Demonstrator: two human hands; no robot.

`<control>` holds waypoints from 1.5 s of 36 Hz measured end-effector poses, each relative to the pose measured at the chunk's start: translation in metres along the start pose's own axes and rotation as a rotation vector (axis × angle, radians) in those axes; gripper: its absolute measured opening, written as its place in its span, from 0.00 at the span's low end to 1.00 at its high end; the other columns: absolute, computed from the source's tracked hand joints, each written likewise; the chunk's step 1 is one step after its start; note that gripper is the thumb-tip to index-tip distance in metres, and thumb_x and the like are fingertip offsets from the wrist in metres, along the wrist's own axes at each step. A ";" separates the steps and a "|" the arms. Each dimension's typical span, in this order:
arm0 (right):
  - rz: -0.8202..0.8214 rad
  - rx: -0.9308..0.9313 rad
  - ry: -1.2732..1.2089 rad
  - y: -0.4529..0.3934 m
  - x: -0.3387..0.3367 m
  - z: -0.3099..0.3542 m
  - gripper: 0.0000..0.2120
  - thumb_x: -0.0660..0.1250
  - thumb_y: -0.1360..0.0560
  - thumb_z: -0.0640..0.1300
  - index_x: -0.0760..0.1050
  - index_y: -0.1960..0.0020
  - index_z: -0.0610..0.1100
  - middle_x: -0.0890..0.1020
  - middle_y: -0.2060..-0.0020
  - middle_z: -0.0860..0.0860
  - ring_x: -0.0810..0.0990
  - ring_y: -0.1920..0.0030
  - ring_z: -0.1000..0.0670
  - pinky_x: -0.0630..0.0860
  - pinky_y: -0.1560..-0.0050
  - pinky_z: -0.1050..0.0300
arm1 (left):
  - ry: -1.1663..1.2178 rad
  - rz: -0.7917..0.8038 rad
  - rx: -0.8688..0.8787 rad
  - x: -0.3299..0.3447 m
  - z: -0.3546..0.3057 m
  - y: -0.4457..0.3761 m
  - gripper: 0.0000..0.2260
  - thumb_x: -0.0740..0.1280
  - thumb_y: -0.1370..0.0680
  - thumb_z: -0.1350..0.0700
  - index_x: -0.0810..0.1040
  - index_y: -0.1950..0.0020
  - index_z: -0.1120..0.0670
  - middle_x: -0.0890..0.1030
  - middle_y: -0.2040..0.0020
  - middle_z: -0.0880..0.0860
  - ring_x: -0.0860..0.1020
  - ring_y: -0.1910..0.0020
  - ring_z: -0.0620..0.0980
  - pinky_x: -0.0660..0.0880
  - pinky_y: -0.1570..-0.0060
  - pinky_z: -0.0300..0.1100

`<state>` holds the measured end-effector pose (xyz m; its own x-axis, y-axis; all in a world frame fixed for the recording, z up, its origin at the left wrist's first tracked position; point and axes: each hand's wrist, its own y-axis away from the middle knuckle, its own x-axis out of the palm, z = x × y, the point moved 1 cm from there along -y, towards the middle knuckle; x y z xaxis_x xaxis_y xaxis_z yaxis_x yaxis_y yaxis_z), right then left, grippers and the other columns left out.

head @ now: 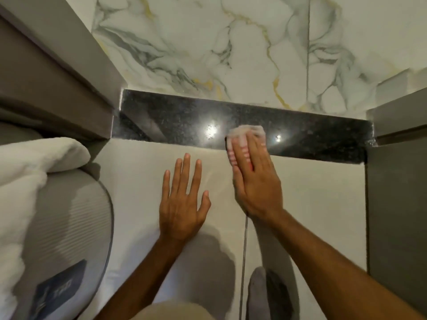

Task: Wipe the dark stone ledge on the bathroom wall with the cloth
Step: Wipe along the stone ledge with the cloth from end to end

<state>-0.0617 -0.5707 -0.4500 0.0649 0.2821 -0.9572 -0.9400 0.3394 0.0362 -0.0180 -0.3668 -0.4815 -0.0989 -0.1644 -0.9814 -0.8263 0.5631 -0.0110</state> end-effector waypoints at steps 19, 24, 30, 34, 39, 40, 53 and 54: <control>0.118 -0.093 -0.045 -0.067 0.006 0.066 0.32 0.49 0.09 0.58 0.43 0.09 0.52 0.46 0.09 0.48 0.46 0.09 0.46 0.49 0.09 0.43 | -0.090 -0.083 -0.142 0.000 0.017 0.011 0.31 0.58 0.12 0.44 0.61 0.13 0.58 0.60 0.13 0.61 0.57 0.13 0.62 0.56 0.14 0.61; 0.092 0.176 -0.030 -0.013 -0.017 0.020 0.33 0.52 0.12 0.58 0.47 0.09 0.54 0.50 0.09 0.51 0.52 0.10 0.44 0.60 0.11 0.38 | -0.070 -0.061 -0.145 -0.003 0.035 0.029 0.31 0.57 0.12 0.44 0.57 0.11 0.55 0.56 0.11 0.59 0.52 0.11 0.60 0.46 0.12 0.57; 0.053 0.178 -0.023 -0.114 0.002 0.076 0.30 0.53 0.08 0.52 0.50 0.09 0.48 0.53 0.10 0.43 0.49 0.10 0.39 0.51 0.09 0.38 | 0.019 -0.151 -0.176 0.006 0.035 0.031 0.29 0.61 0.12 0.45 0.62 0.13 0.55 0.62 0.13 0.58 0.58 0.12 0.59 0.52 0.12 0.58; 0.144 -0.122 -0.028 -0.164 0.019 0.145 0.28 0.53 0.09 0.55 0.58 0.11 0.48 0.60 0.12 0.44 0.57 0.11 0.40 0.54 0.10 0.40 | -0.018 -0.135 -0.161 0.003 0.038 0.027 0.30 0.61 0.12 0.45 0.62 0.13 0.56 0.62 0.13 0.60 0.59 0.13 0.60 0.55 0.13 0.60; 0.062 -0.020 -0.077 -0.145 0.013 0.116 0.27 0.56 0.09 0.54 0.61 0.12 0.49 0.65 0.14 0.44 0.63 0.13 0.41 0.61 0.12 0.41 | 0.033 -0.146 -0.164 0.000 0.034 0.031 0.29 0.62 0.13 0.46 0.64 0.14 0.56 0.63 0.14 0.59 0.61 0.13 0.61 0.61 0.15 0.62; 0.004 0.048 -0.089 -0.138 0.008 0.103 0.27 0.57 0.10 0.53 0.63 0.13 0.48 0.66 0.15 0.43 0.65 0.14 0.41 0.64 0.13 0.40 | 0.064 -0.154 -0.171 -0.002 0.035 0.030 0.29 0.63 0.13 0.46 0.64 0.14 0.56 0.63 0.14 0.59 0.61 0.13 0.60 0.60 0.15 0.62; 0.105 -0.201 -0.004 -0.135 0.043 0.165 0.32 0.50 0.09 0.56 0.45 0.09 0.49 0.46 0.09 0.46 0.44 0.09 0.43 0.44 0.08 0.43 | 0.075 -0.121 -0.268 -0.002 0.036 0.029 0.32 0.64 0.17 0.51 0.64 0.14 0.59 0.63 0.14 0.60 0.60 0.13 0.59 0.59 0.15 0.64; 0.118 -0.296 0.000 -0.132 0.045 0.170 0.32 0.50 0.09 0.55 0.46 0.09 0.50 0.46 0.09 0.46 0.44 0.09 0.43 0.45 0.08 0.43 | 0.057 -0.116 -0.295 -0.003 0.037 0.030 0.32 0.63 0.17 0.51 0.65 0.14 0.59 0.64 0.14 0.61 0.61 0.14 0.60 0.61 0.16 0.65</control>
<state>0.1226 -0.4504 -0.4486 -0.0506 0.3037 -0.9514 -0.9977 0.0279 0.0620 -0.0220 -0.3198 -0.4855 -0.0189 -0.2631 -0.9646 -0.9582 0.2804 -0.0577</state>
